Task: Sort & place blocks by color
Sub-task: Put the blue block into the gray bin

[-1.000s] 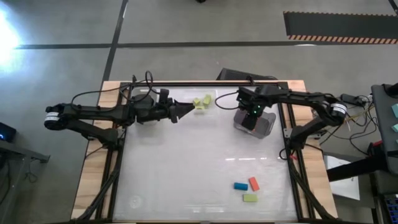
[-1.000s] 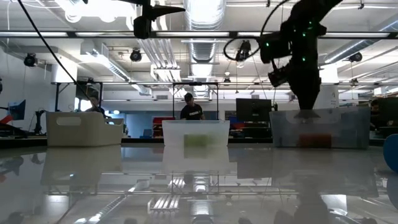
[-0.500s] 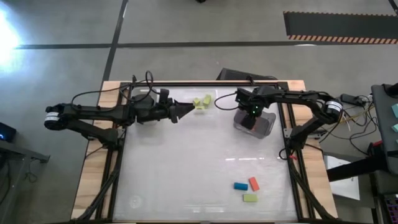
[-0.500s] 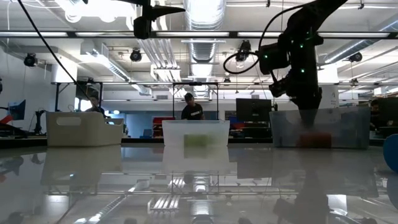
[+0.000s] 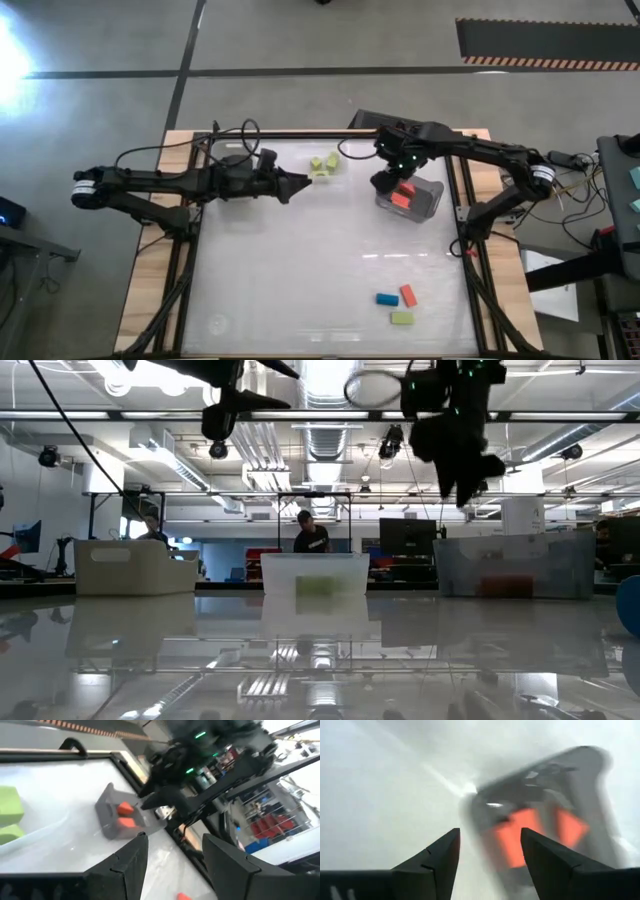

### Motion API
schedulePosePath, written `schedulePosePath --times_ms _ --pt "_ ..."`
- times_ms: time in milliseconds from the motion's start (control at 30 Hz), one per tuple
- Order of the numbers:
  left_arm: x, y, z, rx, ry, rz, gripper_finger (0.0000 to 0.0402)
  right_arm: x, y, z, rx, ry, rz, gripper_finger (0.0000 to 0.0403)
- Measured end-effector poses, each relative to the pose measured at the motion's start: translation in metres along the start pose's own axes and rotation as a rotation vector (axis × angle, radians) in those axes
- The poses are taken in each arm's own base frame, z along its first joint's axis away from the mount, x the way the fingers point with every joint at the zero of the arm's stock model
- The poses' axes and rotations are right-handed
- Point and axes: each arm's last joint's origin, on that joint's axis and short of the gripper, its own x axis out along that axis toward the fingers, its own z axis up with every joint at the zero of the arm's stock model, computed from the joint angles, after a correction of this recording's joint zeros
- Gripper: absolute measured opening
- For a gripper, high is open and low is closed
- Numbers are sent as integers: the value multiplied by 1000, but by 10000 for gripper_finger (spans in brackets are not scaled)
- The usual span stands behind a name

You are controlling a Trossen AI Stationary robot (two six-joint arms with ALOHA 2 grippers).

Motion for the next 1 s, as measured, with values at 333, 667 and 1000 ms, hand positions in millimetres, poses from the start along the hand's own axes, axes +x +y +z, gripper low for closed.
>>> schedulePosePath --times_ms 333,667,1000 --pt "-8 -6 0 83 121 -136 171 -48 90 -38 191 -35 239 183" --pt "-25 -16 8 85 151 -262 171 -40 160 -109 55 72 257 199" --pt "-41 -21 16 84 107 -308 171 -14 197 -179 -366 94 170 199"
